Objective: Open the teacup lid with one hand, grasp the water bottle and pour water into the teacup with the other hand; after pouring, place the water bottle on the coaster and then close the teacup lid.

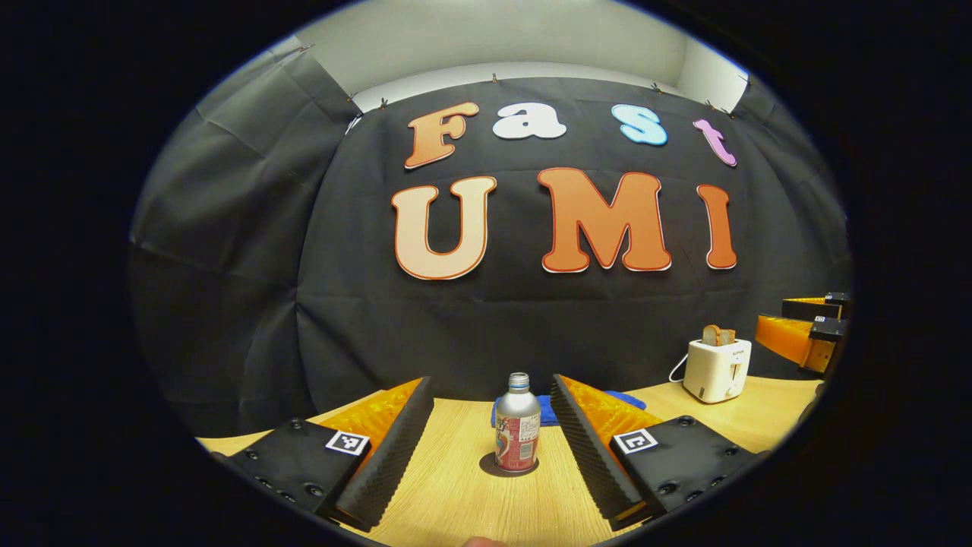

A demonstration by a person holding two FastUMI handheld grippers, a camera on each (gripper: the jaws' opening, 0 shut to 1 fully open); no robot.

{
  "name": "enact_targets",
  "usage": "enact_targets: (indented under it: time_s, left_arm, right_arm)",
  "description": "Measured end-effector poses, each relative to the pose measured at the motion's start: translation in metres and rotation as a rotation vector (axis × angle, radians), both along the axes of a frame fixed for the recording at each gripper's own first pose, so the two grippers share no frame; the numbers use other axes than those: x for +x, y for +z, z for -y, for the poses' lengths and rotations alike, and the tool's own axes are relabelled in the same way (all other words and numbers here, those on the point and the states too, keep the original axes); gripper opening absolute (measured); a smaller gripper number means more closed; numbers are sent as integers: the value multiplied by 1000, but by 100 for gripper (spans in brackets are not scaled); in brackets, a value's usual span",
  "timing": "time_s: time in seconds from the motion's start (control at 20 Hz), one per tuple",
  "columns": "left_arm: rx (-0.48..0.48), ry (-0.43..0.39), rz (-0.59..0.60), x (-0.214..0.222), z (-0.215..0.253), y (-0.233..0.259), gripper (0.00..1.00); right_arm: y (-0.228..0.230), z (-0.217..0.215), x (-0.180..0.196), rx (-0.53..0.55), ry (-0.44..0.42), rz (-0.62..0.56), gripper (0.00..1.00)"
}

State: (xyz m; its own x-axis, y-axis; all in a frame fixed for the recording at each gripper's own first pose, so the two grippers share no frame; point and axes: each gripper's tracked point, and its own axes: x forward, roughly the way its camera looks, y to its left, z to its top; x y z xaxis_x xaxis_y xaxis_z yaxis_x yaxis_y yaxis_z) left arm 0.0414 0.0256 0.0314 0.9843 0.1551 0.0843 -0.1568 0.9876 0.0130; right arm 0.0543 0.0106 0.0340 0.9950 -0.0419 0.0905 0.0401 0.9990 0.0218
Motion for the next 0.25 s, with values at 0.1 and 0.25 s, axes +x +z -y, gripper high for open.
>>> enact_targets:
  time_s: [0.1, 0.25]
  left_arm:
    - [0, 1, -1, 0, 0, 0, 96]
    - [0, 4, 3, -1, -1, 1, 100]
  right_arm:
    - [0, -1, 0, -3, 0, -1, 91]
    - [-1, -1, 0, -1, 3, -3, 91]
